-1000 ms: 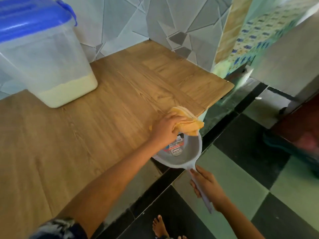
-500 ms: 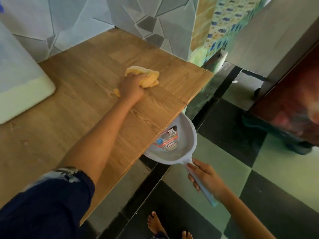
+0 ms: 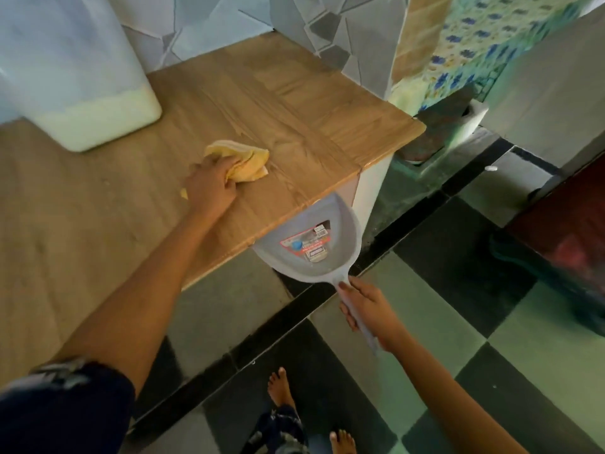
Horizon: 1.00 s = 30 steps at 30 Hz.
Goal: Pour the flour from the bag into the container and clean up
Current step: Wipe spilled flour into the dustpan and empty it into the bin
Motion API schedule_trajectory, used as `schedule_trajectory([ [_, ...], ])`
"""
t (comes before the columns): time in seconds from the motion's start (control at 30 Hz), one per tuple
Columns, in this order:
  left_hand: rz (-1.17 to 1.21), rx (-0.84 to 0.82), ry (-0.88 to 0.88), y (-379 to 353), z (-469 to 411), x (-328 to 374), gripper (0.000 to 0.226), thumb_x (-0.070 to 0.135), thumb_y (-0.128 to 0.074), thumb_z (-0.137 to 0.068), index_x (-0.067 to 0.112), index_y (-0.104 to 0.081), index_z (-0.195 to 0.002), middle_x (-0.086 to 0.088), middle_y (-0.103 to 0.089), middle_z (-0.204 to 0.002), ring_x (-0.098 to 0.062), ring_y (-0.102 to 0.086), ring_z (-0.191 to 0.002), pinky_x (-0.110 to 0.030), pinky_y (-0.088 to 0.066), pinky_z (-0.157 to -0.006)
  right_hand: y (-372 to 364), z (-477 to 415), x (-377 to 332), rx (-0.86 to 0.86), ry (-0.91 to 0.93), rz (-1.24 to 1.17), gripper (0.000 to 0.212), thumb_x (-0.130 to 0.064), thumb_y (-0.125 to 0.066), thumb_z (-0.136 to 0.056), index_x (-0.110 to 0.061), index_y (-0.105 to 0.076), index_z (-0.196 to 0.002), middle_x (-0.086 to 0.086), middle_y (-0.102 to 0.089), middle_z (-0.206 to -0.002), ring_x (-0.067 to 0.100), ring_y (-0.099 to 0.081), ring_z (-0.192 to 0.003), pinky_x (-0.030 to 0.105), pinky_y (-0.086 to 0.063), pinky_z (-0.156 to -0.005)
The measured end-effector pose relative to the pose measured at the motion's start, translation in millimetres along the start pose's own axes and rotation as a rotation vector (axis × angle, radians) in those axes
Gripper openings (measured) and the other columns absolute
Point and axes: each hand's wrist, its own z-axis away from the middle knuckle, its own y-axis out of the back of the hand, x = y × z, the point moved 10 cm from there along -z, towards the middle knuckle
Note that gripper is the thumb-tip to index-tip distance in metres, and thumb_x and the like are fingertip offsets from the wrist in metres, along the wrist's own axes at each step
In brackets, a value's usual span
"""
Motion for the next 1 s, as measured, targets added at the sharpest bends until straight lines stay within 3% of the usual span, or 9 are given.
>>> schedule_trajectory([
  [0.13, 0.012, -0.095, -0.149, -17, 79, 67, 0.061, 0.033, -0.032, -0.072, 0.032, -0.054, -0.128, -0.010, -0.051, -0.136, -0.038, -0.053, -0.113, -0.045, -0.045, -0.093, -1, 19, 11, -0.048, -0.014, -0.010, 0.018, -0.026, -0.043, -0.097, -0.017, -0.056, -0.088, 0.000, -0.048, -0.060, 0.003, -0.044, -0.045, 0.013, -0.041, -0.043],
  [0.23, 0.284, -0.048, -0.183, -4, 153, 103, 0.052, 0.018, -0.041, -0.076, 0.021, -0.060, -0.125, -0.009, -0.056, -0.131, -0.032, -0.055, -0.114, -0.040, -0.045, -0.095, -7, 38, 21, -0.114, -0.006, -0.019, 0.022, -0.026, -0.044, -0.097, -0.016, -0.055, -0.081, 0.000, -0.046, -0.057, 0.007, -0.041, -0.046, 0.016, -0.039, -0.043],
  [0.37, 0.810, 0.074, 0.305, 19, 235, 55, 0.049, -0.006, -0.049, -0.083, 0.015, -0.056, -0.127, 0.004, -0.057, -0.117, -0.014, -0.054, -0.108, -0.004, -0.041, -0.080, -19, 58, 35, -0.211, -0.005, -0.008, 0.020, -0.026, -0.047, -0.096, -0.018, -0.058, -0.081, -0.002, -0.048, -0.056, 0.007, -0.042, -0.047, 0.020, -0.037, -0.046],
  [0.43, 1.084, 0.134, 0.576, 21, 280, 10, 0.048, -0.002, -0.046, -0.087, 0.018, -0.053, -0.130, 0.000, -0.058, -0.117, -0.017, -0.056, -0.104, -0.015, -0.048, -0.077, -33, 66, 43, -0.263, -0.014, 0.036, 0.019, -0.027, -0.049, -0.095, -0.017, -0.058, -0.082, -0.002, -0.050, -0.056, 0.006, -0.043, -0.046, 0.021, -0.037, -0.046],
  [0.53, 1.360, 0.294, 0.792, 39, 349, -49, 0.045, -0.001, -0.039, -0.090, 0.016, -0.049, -0.131, -0.006, -0.061, -0.115, -0.020, -0.060, -0.098, -0.030, -0.050, -0.080, -63, 73, 58, -0.349, -0.034, 0.125, 0.017, -0.030, -0.052, -0.093, -0.016, -0.060, -0.090, -0.003, -0.052, -0.056, 0.005, -0.046, -0.045, 0.022, -0.038, -0.047],
  [0.7, 1.413, 0.573, 1.158, 52, 495, -149, 0.043, 0.015, -0.045, -0.093, 0.017, -0.044, -0.136, -0.013, -0.055, -0.130, -0.032, -0.057, -0.110, -0.037, -0.051, -0.077, -146, 93, 81, -0.547, -0.077, 0.268, 0.019, -0.029, -0.052, -0.093, -0.014, -0.060, -0.103, 0.001, -0.056, -0.063, 0.010, -0.049, -0.049, 0.021, -0.040, -0.045],
  [0.83, 1.495, 0.769, 1.215, 71, 590, -188, 0.039, 0.013, -0.042, -0.092, 0.019, -0.049, -0.130, -0.021, -0.052, -0.133, -0.039, -0.057, -0.112, -0.044, -0.051, -0.087, -229, 122, 94, -0.679, -0.090, 0.441, 0.018, -0.028, -0.050, -0.094, -0.014, -0.059, -0.099, 0.006, -0.055, -0.067, 0.013, -0.050, -0.052, 0.022, -0.042, -0.047],
  [0.9, 1.517, 0.885, 1.275, 76, 638, -204, 0.045, 0.010, -0.039, -0.090, 0.015, -0.044, -0.135, -0.023, -0.058, -0.117, -0.037, -0.061, -0.097, -0.042, -0.054, -0.081, -271, 141, 104, -0.739, -0.082, 0.498, 0.017, -0.029, -0.050, -0.094, -0.015, -0.059, -0.098, 0.006, -0.054, -0.068, 0.014, -0.050, -0.053, 0.023, -0.042, -0.049],
  [1.0, 1.437, 0.977, 1.336, 84, 710, -239, 0.048, 0.005, -0.039, -0.087, 0.006, -0.043, -0.135, -0.012, -0.068, -0.094, -0.016, -0.062, -0.065, -0.025, -0.052, -0.057, -332, 175, 128, -0.837, -0.086, 0.537, 0.016, -0.027, -0.049, -0.095, -0.015, -0.059, -0.099, 0.007, -0.053, -0.067, 0.014, -0.048, -0.053, 0.024, -0.041, -0.049],
])
